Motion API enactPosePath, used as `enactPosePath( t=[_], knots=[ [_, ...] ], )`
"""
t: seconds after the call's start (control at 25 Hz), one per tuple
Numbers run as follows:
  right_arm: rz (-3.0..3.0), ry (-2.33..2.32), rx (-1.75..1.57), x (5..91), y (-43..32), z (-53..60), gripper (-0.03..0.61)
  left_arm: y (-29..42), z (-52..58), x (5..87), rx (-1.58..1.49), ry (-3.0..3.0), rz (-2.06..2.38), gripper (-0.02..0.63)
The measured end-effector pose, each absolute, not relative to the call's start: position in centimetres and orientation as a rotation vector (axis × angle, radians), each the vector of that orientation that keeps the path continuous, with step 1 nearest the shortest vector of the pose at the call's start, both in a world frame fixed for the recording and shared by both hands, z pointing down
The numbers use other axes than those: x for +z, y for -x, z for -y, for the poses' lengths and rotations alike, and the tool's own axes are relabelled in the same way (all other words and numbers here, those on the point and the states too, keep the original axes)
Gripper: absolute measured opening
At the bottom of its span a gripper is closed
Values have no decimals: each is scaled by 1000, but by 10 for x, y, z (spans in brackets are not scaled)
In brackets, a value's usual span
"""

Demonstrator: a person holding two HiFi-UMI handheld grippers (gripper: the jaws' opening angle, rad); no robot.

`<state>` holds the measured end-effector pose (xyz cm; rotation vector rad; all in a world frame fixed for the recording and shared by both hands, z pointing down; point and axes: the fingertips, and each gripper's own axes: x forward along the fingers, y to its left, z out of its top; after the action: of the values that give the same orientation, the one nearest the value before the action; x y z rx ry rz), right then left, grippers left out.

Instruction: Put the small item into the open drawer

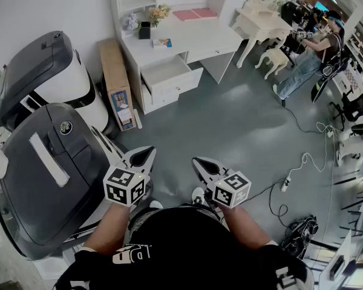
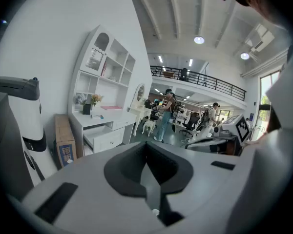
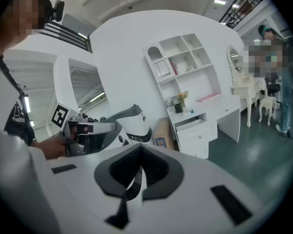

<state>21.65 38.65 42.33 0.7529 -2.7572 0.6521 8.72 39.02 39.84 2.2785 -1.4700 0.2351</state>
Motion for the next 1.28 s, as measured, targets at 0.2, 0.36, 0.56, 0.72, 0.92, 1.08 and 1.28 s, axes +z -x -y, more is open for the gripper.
enactPosePath(
  t=[0.2,0.36,0.56,0.72,0.92,1.08,1.28],
  knots=[
    [2762,-749,638,423,-209,-390,5,-85,-392,398,237,-2299,1463,14],
    [2758,-748,630,424,-206,-397,5,-83,-396,397,248,-2314,1449,14],
    [2767,-773,647,422,-197,-406,6,-75,-403,398,258,-2325,1434,14],
    [2772,-815,608,419,-190,-411,8,-68,-407,400,273,-2319,1448,14],
    [2738,-852,625,430,-190,-416,8,-64,-412,407,275,-2314,1427,14],
    [2716,-850,646,433,-191,-411,8,-62,-409,414,278,-2300,1420,14],
    [2733,-848,655,437,-192,-399,8,-68,-402,419,287,-2292,1424,14]
  ],
)
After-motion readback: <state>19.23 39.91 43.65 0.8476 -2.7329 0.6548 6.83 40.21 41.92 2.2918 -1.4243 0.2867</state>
